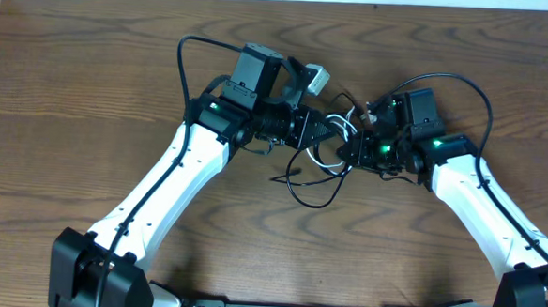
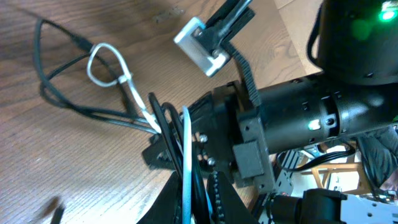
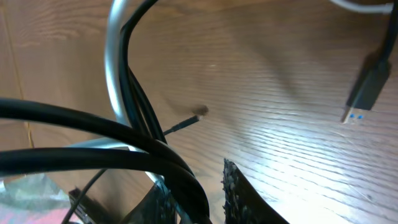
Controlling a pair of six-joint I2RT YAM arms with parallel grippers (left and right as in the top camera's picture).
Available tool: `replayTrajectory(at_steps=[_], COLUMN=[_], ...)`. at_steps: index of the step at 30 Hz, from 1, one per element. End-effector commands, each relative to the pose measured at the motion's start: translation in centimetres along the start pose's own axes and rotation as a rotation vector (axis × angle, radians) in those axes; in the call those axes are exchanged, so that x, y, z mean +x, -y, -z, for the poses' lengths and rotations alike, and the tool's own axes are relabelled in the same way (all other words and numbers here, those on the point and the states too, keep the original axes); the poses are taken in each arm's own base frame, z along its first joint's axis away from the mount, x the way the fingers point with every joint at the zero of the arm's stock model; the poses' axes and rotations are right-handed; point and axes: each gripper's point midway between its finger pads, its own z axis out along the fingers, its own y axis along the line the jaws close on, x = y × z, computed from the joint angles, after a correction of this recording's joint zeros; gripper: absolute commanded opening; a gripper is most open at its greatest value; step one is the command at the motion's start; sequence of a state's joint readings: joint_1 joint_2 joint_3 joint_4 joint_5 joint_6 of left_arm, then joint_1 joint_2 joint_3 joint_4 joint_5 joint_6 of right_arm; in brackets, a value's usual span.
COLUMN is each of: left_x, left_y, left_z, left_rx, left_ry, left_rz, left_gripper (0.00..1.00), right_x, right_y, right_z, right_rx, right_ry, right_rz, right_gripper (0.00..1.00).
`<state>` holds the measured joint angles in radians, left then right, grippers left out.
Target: Untangle cables
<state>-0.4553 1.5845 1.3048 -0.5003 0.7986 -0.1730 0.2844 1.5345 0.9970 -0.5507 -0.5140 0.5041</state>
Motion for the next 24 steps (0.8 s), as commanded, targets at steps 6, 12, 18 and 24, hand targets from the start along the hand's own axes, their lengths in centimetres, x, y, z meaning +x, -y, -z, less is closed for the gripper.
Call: replayTrajectory(at_steps=[6, 12, 18, 24], left_x=[-0.4, 0.5, 1.9, 3.3], left_y=[-1.9, -7.3, -7.9, -7.9], left_z=[0.6, 2.1, 2.4, 1.9], left_rx=[-0.119, -0.443, -0.479, -0.470], left_ry=[0.025, 0.044, -0.001, -0.057], left_rz=[0.014, 0.159, 0.191, 0.218], left_gripper=[0.08, 0.07, 0.07, 0.08], right_x=[-1.5, -1.0, -0.8, -0.8], right_y=[4.9, 9.5, 10.7, 10.1], right_z=[1.3, 3.2, 3.8, 3.6], right_rx=[0.186, 0.346, 0.378, 0.348], right_ry=[0.074, 0.075, 0.064, 0.043], right_rz=[-0.115, -0.216, -0.215, -0.129], right_gripper=[0.14, 0.01, 0.01, 0.01])
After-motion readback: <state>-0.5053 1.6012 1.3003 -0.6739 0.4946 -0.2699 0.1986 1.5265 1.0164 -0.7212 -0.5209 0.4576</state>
